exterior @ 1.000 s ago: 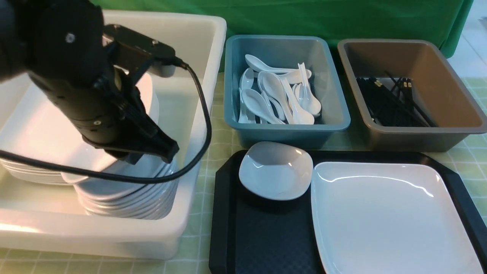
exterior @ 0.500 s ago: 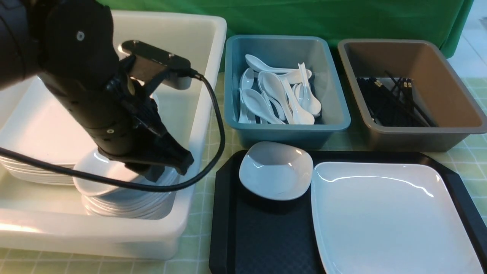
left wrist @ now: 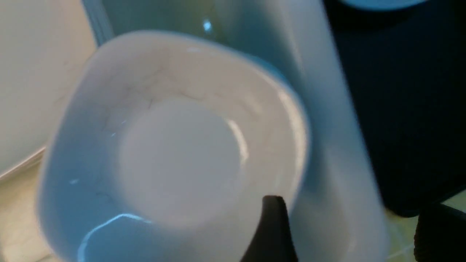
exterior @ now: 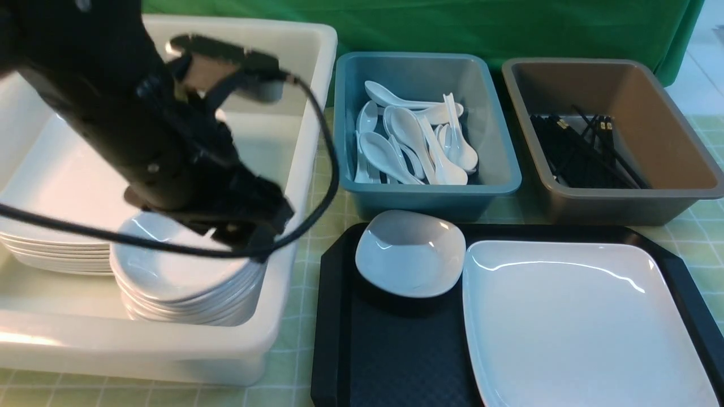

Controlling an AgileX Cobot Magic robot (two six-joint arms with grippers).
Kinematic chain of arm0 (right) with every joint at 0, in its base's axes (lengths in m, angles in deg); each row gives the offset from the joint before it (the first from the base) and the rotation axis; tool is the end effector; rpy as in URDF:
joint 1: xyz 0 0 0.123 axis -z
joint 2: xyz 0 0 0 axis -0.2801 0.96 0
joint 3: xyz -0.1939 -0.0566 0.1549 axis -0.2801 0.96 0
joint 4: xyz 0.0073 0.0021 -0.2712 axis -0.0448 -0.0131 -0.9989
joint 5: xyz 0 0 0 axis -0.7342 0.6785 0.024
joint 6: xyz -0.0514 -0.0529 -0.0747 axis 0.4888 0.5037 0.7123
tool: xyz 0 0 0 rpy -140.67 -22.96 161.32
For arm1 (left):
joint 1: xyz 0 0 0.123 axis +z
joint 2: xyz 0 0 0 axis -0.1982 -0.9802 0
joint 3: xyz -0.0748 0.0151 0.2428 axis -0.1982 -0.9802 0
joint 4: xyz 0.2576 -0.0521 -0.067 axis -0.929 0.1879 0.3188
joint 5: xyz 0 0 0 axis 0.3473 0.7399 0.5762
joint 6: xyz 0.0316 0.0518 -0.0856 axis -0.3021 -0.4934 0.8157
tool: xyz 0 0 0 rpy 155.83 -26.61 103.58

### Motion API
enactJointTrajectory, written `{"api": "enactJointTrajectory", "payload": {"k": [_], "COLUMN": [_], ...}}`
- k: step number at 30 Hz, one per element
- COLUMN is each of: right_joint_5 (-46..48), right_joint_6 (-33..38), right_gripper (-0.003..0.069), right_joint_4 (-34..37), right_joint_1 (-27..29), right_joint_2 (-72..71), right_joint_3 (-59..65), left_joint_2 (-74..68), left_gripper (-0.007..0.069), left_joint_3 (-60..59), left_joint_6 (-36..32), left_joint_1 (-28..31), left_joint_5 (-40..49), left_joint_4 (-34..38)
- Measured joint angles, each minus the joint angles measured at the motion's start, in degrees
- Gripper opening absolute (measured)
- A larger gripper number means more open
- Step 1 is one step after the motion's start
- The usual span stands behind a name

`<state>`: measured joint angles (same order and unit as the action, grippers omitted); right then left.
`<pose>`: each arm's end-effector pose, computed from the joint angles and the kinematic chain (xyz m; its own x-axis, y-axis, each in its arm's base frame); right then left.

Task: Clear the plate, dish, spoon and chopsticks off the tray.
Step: Use the left arm to grab a small plate from the dinner plate

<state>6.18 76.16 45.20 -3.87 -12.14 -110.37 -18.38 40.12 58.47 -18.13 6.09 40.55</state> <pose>0.0805 0.0500 0.3526 -0.2091 -0.2304 -0.9504 -0.5388 0.8382 -0.0847 0.2714 -0.1602 0.3166 -0.8274 0.3961 -0.3982 0.4588 0.8856 -0.0721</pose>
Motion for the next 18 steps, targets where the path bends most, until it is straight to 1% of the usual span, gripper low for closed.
{"api": "enactJointTrajectory", "payload": {"k": [2,3,4,5,6,7,8,9,11,13,14,15,16,17,18], "right_joint_5": [0.0,0.0,-0.1,-0.2,-0.2,-0.2,-0.2,-0.2,-0.2,-0.3,-0.3,-0.3,-0.3,-0.3,-0.3], "right_joint_6": [0.0,0.0,0.0,0.0,0.0,0.0,0.0,0.0,0.0,0.0,0.0,0.0,0.0,0.0,0.0], "right_gripper": [0.0235,0.0236,0.0237,0.0236,0.0236,0.0236,0.0236,0.0236,0.0236,0.0236,0.0236,0.0236,0.0236,0.0236,0.0236], "right_joint_4": [0.0,0.0,0.0,0.0,0.0,0.0,0.0,0.0,0.0,0.0,0.0,0.0,0.0,0.0,0.0], "right_joint_1": [0.0,0.0,0.0,0.0,0.0,0.0,0.0,0.0,0.0,0.0,0.0,0.0,0.0,0.0,0.0], "right_joint_2": [0.0,0.0,0.0,0.0,0.0,0.0,0.0,0.0,0.0,0.0,0.0,0.0,0.0,0.0,0.0], "right_joint_3": [0.0,0.0,0.0,0.0,0.0,0.0,0.0,0.0,0.0,0.0,0.0,0.0,0.0,0.0,0.0], "left_joint_2": [0.0,-0.2,-0.4,-0.8,-1.0,-2.1,-3.1,-4.6,-6.8,-10.7,-11.5,-14.4,-16.2,-16.6,-18.5], "left_gripper": [0.0382,0.0332,0.0286,0.0223,0.0211,0.0106,0.0049,0.0017,0.0000,-0.0009,-0.0009,-0.0008,-0.0006,-0.0006,0.0001], "left_joint_3": [1.9,2.4,2.7,2.9,2.9,3.2,3.2,3.3,3.6,5.0,5.4,7.0,8.1,8.4,9.7], "left_joint_6": [-3.1,-5.2,-7.0,-9.0,-9.8,-12.3,-13.4,-14.2,-14.8,-15.9,-16.0,-17.4,-18.6,-18.9,-20.6], "left_joint_1": [0.0,-0.2,-0.7,-1.4,-1.8,-3.3,-4.8,-6.2,-7.7,-10.6,-10.9,-13.1,-14.3,-14.3,-15.8], "left_joint_5": [0.0,-0.1,-0.5,-1.5,-1.9,-3.5,-4.4,-5.0,-5.1,-4.6,-4.4,-3.6,-3.3,-3.3,-3.2], "left_joint_4": [9.1,13.1,15.8,18.2,18.9,20.1,20.4,20.1,19.3,15.5,15.1,10.1,6.8,6.8,2.1]}}
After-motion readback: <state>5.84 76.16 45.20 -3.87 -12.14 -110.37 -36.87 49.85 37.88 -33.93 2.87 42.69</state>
